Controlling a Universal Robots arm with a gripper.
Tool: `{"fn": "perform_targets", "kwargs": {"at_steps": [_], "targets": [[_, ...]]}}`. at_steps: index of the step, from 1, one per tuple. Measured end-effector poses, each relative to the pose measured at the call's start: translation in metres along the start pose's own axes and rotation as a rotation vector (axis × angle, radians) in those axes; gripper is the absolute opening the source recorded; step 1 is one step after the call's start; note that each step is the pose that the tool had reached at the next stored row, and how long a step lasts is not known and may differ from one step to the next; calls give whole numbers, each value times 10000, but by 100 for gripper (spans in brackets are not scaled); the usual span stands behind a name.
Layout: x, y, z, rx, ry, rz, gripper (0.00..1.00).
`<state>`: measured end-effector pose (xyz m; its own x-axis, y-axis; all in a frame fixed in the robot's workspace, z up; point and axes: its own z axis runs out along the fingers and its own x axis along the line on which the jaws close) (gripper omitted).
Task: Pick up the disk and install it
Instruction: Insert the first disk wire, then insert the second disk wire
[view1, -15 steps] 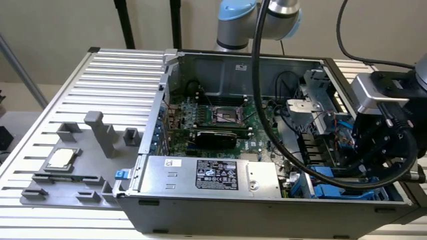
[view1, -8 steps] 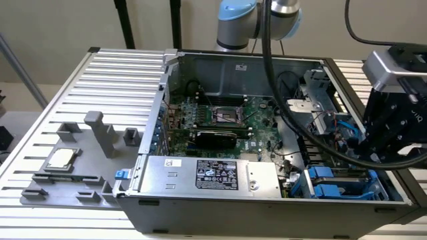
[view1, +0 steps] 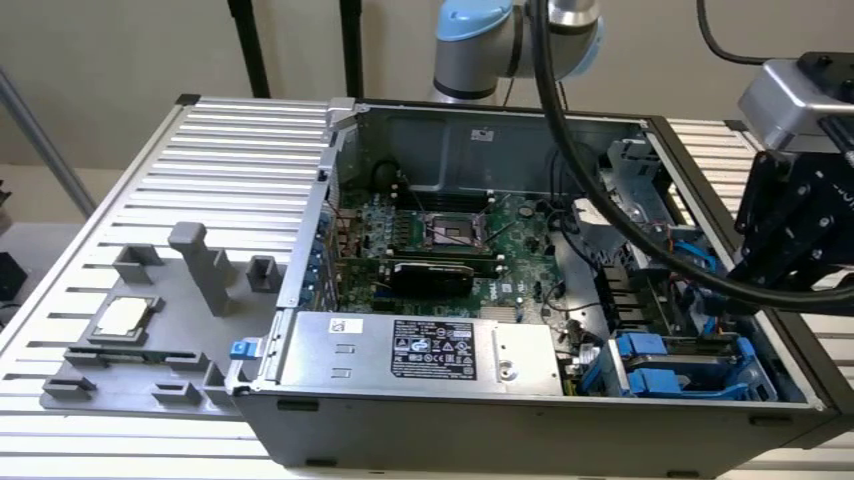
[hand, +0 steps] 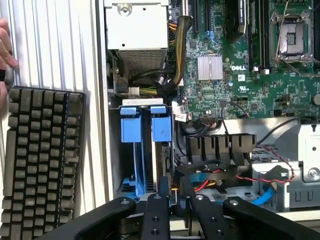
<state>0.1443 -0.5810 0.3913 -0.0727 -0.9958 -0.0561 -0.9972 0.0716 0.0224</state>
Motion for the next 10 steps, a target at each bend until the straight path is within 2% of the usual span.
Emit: {"fn": "perform_targets", "kwargs": {"at_steps": [3, 4, 10], "targets": [[8, 111, 4, 4, -1, 0, 100], [9, 125, 4, 4, -1, 1, 100], [9, 126, 4, 3, 1, 1, 100]]}}
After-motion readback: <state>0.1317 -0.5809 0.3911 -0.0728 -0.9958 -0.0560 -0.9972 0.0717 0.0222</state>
